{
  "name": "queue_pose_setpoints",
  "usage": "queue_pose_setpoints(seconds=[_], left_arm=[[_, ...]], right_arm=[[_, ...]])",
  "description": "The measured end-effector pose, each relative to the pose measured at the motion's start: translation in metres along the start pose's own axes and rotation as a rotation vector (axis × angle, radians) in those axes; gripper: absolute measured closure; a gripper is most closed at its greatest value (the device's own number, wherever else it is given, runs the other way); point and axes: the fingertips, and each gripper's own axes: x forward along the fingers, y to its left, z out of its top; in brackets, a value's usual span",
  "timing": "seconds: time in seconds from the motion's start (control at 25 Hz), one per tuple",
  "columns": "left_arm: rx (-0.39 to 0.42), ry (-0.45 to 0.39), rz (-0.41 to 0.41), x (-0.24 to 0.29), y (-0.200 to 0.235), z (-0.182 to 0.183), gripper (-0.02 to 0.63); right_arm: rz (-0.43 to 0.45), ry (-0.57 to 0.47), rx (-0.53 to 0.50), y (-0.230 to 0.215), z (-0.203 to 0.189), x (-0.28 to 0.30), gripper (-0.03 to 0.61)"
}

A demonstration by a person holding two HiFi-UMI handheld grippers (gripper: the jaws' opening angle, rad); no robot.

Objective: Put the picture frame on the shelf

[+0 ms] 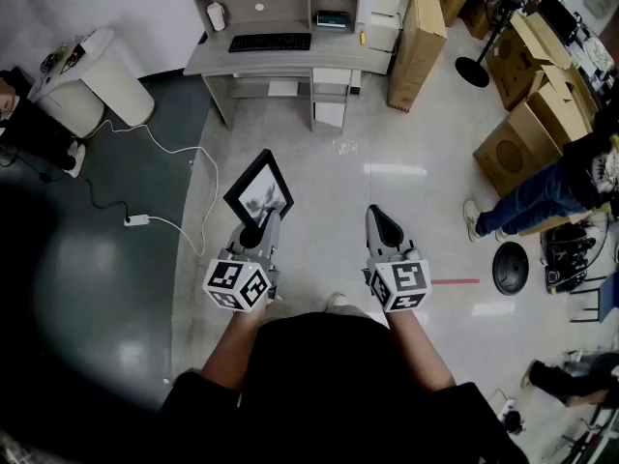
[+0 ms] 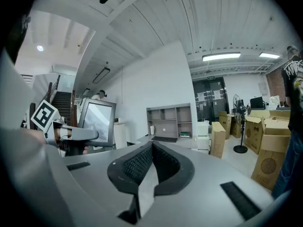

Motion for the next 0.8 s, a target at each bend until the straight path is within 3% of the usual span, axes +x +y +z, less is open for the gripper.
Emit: queue_pose_setpoints(seconds=[0.24, 0.4, 0.8], left_arm=[[-0.026, 0.020, -0.004, 0.010, -0.022, -0.011, 0.589], [0.001, 0.033, 0.008, 0.016, -0.031, -0.020, 0.589], [-0.007, 0.100, -0.015, 0.048, -0.026, -0.043, 0.589]], right_arm=[[0.027, -0.018, -0.001, -0.012, 0.004, -0.017, 0.566], [0.036, -0.015, -0.016, -0.026, -0.010, -0.027, 0.566], [0.009, 0.026, 0.109, -0.067, -0.043, -0.014, 0.566]])
